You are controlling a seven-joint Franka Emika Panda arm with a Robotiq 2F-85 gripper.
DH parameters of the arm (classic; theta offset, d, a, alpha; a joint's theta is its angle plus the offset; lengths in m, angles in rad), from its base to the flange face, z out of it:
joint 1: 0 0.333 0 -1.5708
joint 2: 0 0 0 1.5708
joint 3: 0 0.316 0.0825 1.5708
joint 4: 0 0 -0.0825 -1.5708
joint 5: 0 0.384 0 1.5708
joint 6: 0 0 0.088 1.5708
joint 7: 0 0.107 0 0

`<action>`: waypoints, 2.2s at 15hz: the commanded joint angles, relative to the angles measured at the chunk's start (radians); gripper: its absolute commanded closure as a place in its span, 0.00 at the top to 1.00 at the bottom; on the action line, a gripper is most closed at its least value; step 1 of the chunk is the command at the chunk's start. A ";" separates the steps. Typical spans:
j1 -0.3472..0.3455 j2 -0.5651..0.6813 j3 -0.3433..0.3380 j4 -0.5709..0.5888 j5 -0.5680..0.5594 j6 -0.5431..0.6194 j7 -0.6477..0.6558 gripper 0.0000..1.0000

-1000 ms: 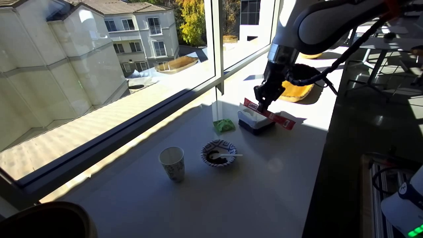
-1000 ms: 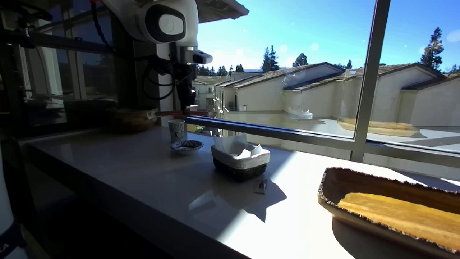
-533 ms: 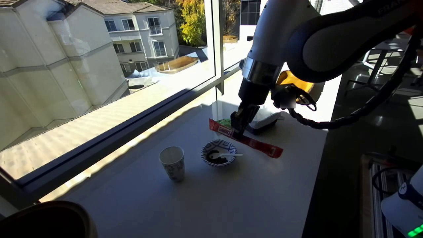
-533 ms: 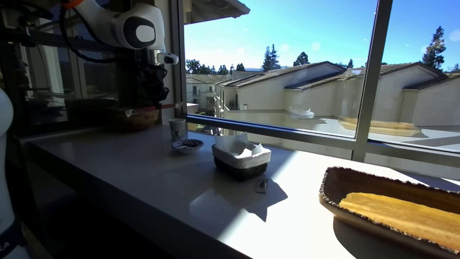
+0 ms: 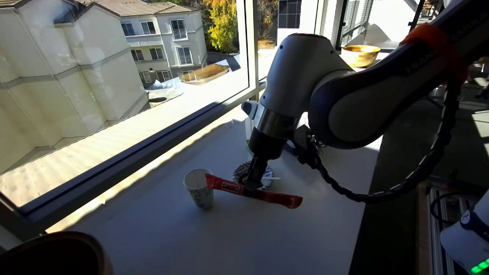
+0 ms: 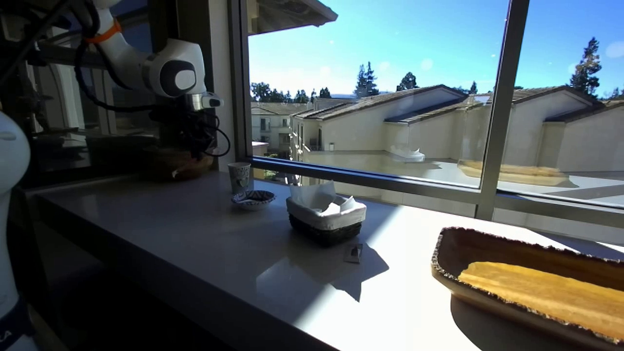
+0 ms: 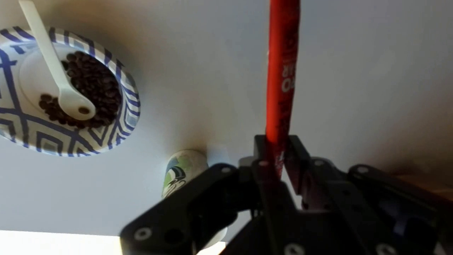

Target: Put the red object directly onto the counter

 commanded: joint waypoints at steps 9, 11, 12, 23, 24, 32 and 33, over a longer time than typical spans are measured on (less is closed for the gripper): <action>-0.089 0.302 0.094 0.157 -0.072 0.015 -0.609 0.04; -0.102 0.325 0.084 0.168 -0.105 0.016 -0.654 0.04; -0.106 0.333 0.077 0.170 -0.125 0.017 -0.667 0.04; -0.101 0.140 0.048 0.255 -0.125 -0.366 -0.331 0.86; -0.104 0.089 0.033 0.259 -0.136 -0.416 -0.282 0.93; -0.145 -0.136 -0.110 0.316 -0.153 -0.672 -0.147 1.00; -0.153 -0.164 -0.128 0.316 -0.152 -0.685 -0.153 0.99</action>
